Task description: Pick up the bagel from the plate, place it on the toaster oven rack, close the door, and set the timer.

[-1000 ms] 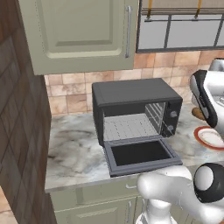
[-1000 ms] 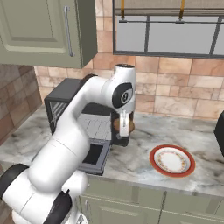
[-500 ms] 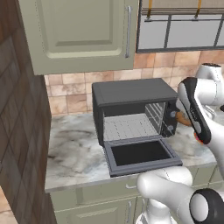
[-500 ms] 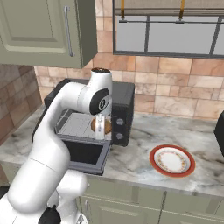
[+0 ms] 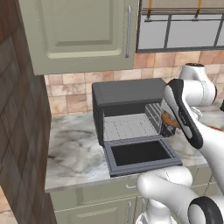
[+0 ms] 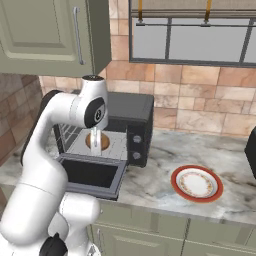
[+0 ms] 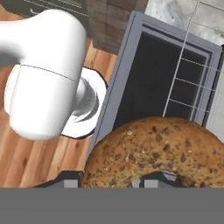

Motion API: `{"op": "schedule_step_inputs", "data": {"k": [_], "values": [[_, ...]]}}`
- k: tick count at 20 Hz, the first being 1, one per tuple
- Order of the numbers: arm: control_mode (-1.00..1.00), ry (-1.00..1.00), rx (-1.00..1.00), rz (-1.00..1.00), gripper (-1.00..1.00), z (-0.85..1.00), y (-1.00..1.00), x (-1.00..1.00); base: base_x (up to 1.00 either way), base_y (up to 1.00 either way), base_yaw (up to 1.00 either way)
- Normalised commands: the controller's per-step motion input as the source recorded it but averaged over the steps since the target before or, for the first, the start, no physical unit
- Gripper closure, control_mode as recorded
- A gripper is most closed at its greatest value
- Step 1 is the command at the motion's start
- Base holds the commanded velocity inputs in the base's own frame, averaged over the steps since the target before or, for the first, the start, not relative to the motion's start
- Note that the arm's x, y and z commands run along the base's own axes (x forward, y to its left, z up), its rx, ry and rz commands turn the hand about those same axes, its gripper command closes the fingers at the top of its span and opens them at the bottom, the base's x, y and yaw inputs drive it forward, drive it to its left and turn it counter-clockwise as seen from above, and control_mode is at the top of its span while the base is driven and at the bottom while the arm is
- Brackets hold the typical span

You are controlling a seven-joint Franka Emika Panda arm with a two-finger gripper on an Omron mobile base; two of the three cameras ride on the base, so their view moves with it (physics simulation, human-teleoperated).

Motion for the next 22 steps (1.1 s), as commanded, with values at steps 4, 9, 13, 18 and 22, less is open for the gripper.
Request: {"op": "schedule_step_inputs", "data": {"k": [4, 9, 13, 18, 22], "values": [[-1.00, 0.00, 0.00, 0.06, 1.00, -0.02, 0.31, 0.21, 0.00, 0.00, 0.00], [-1.00, 0.00, 0.01, 0.06, 1.00, -0.12, 0.17, 0.36, 0.00, 0.00, 0.00], [-1.00, 0.00, 0.02, 0.06, 1.00, -0.24, 0.01, 0.30, 0.00, 0.00, 0.00], [-1.00, 0.00, 0.03, 0.06, 1.00, -0.35, 0.02, 0.29, 0.00, 0.00, 0.00], [-1.00, -0.01, 0.00, 0.05, 1.00, -0.29, 0.03, 0.35, 0.00, 0.00, 0.00]]}}
